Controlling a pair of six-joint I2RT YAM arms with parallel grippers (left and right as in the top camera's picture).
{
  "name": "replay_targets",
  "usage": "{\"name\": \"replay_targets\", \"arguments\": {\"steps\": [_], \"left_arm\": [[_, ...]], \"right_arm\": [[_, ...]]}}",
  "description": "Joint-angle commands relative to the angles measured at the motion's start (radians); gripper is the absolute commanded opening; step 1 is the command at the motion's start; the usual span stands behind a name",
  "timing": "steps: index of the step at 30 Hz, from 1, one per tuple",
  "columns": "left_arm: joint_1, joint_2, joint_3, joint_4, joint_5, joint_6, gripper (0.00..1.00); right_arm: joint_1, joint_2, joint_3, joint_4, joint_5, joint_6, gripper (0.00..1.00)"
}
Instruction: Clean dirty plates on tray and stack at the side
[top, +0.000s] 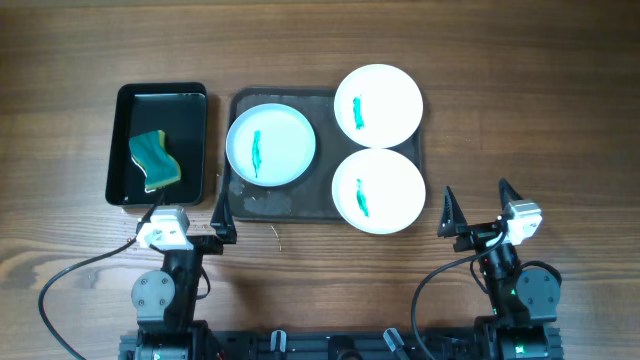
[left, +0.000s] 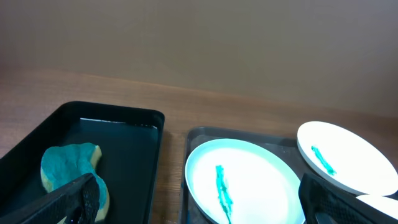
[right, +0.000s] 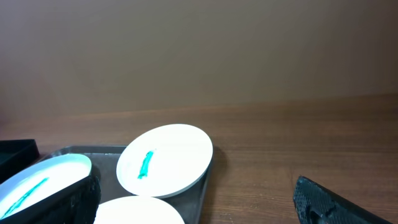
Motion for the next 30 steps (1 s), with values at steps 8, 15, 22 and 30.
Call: {"name": "replay_targets", "arguments": {"steps": [8, 15, 22, 30], "left_arm": [[-0.004, -0.007, -0.009, 0.003, 0.019, -0.002, 1.0], [-0.004, -0.007, -0.009, 0.004, 0.02, -0.002, 1.0], [-0.005, -0.007, -0.009, 0.023, 0.027, -0.007, 1.0], [-0.005, 0.003, 0.029, 0.023, 0.128, -0.065, 1.0]], "right_arm": [[0.006, -0.006, -0.001, 0.003, 0.011, 0.014, 1.0], [0.006, -0.006, -0.001, 0.002, 0.111, -0.066, 1.0], [0.006, -0.006, -0.001, 0.01, 0.048, -0.063, 1.0], [0.006, 0.006, 0.042, -0.003, -0.056, -0.001, 1.0]]}}
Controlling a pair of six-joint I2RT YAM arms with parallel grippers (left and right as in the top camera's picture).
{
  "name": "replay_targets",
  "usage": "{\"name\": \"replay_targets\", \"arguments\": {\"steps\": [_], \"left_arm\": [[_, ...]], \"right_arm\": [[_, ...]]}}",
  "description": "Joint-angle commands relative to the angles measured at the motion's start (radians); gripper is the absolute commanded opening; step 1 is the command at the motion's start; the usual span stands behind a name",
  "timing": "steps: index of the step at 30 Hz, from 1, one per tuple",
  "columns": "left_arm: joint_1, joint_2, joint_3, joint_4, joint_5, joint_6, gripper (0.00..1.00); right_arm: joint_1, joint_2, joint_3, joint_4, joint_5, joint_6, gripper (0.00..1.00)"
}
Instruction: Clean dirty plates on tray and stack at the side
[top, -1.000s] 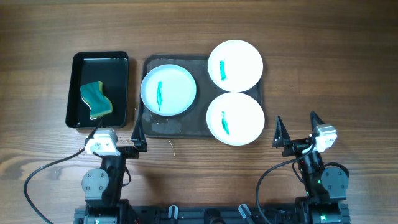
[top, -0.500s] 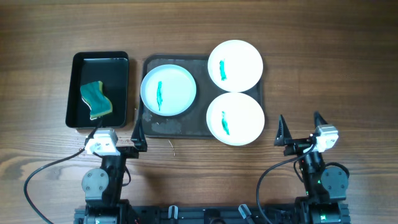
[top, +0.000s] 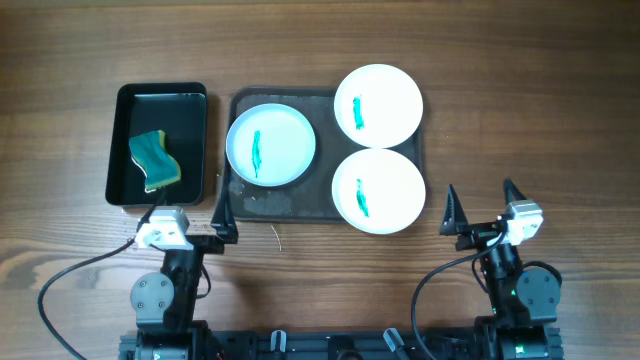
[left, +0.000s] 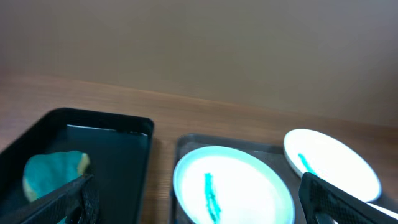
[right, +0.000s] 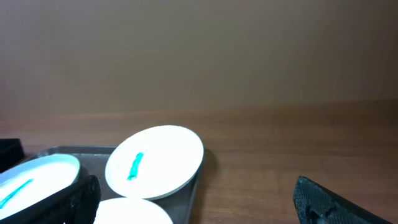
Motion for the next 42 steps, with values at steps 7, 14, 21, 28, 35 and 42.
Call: {"name": "replay_targets", "arguments": {"steps": [7, 14, 21, 28, 35, 42], "left_arm": [[-0.005, 0.117, 0.217, -0.163, 0.102, -0.056, 1.0], [-0.005, 0.404, 0.513, -0.351, 0.109, -0.055, 1.0], [-0.005, 0.788, 0.904, -0.605, 0.15, -0.055, 1.0], [-0.005, 1.178, 1.324, -0.953, 0.145, -0.043, 1.0], [-0.005, 1.426, 1.487, -1.049, 0.145, -0.044, 1.0], [-0.003, 1.5, 1.487, -1.017, 0.144, 0.0, 1.0]], "right_arm": [[0.004, 0.187, 0.208, -0.079, -0.198, 0.05, 1.0], [0.004, 0.531, 0.492, -0.202, -0.32, 0.075, 1.0], [0.004, 0.87, 0.902, -0.604, -0.344, 0.068, 1.0], [0.004, 1.131, 1.262, -0.999, -0.344, 0.068, 1.0], [0.004, 1.239, 1.332, -1.012, -0.358, 0.126, 1.0], [0.078, 1.352, 1.333, -0.947, -0.376, 0.206, 0.91]]}}
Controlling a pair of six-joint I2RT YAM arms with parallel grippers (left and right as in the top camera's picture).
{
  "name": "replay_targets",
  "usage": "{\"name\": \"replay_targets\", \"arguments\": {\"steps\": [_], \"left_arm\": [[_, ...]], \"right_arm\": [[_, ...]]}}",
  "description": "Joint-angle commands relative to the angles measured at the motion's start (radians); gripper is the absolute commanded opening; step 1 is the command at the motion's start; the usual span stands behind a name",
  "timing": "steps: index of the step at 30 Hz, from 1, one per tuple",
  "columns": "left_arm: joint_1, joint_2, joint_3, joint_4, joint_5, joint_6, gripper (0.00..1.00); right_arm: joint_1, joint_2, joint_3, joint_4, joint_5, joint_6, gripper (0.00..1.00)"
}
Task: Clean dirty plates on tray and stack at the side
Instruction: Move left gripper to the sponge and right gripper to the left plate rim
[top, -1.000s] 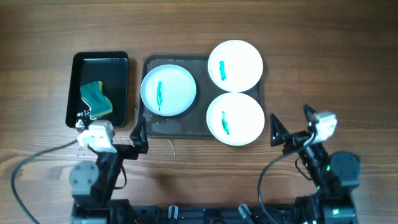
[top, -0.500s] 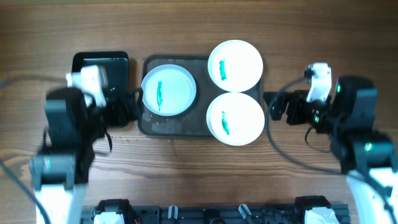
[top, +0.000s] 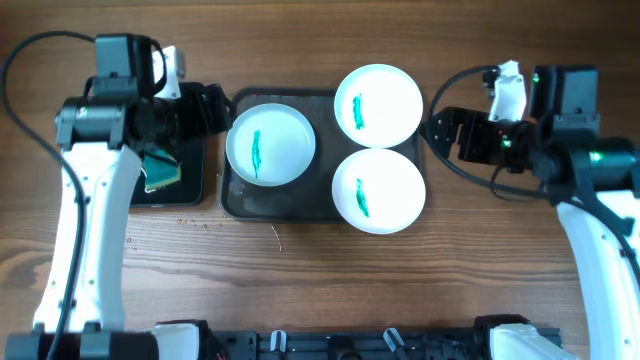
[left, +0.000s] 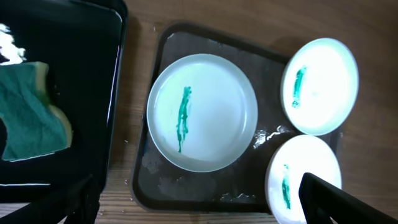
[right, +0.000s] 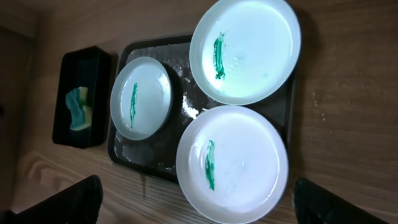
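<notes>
Three white plates, each with a teal smear, lie on the grey tray (top: 238, 190): one at left (top: 270, 145), one at back right (top: 378, 105), one at front right (top: 378, 190). The two right-hand plates overhang the tray's right rim. A teal and yellow sponge (top: 165, 172) lies in the black bin (top: 192, 170), partly under my left arm. My left gripper (top: 205, 106) hangs open over the gap between bin and tray, holding nothing. My right gripper (top: 445, 130) is open and empty just right of the tray. Looking down, the left wrist view shows the left plate (left: 202, 112) and the sponge (left: 31, 112).
The wood table (top: 320, 290) stretches in front of the tray, with small water drops near the bin. The right wrist view takes in the tray (right: 186, 106), all the plates and the bin (right: 81, 96). Bare wood lies right of the tray (right: 348, 93).
Both arms were folded low at the table's front edge, cameras looking level across it. Now both are raised and reach back to the bin and tray, cameras looking down. Plates and sponge are unmoved.
At the oldest moment both grippers sat open at the front edge, facing the tray. A second later their views had shifted slightly. Now the left stands over the bin's right edge and the right beside the tray, both still open and empty.
</notes>
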Motion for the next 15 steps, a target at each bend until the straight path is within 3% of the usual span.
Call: {"name": "replay_targets", "arguments": {"steps": [1, 8, 12, 15], "left_arm": [[-0.003, 0.019, 0.021, 0.02, 0.005, 0.057, 1.0], [-0.003, 0.02, 0.021, -0.002, -0.183, 0.028, 1.0], [-0.004, 0.02, 0.021, -0.008, -0.255, 0.023, 1.0], [-0.004, 0.02, 0.021, -0.008, -0.254, 0.023, 1.0]], "right_arm": [[0.087, 0.093, 0.023, 0.068, -0.031, 0.099, 0.89], [0.306, 0.345, 0.064, 0.244, 0.044, 0.27, 0.73], [0.402, 0.521, 0.182, 0.234, 0.139, 0.312, 0.71], [0.457, 0.66, 0.306, 0.208, 0.243, 0.341, 0.63]]}}
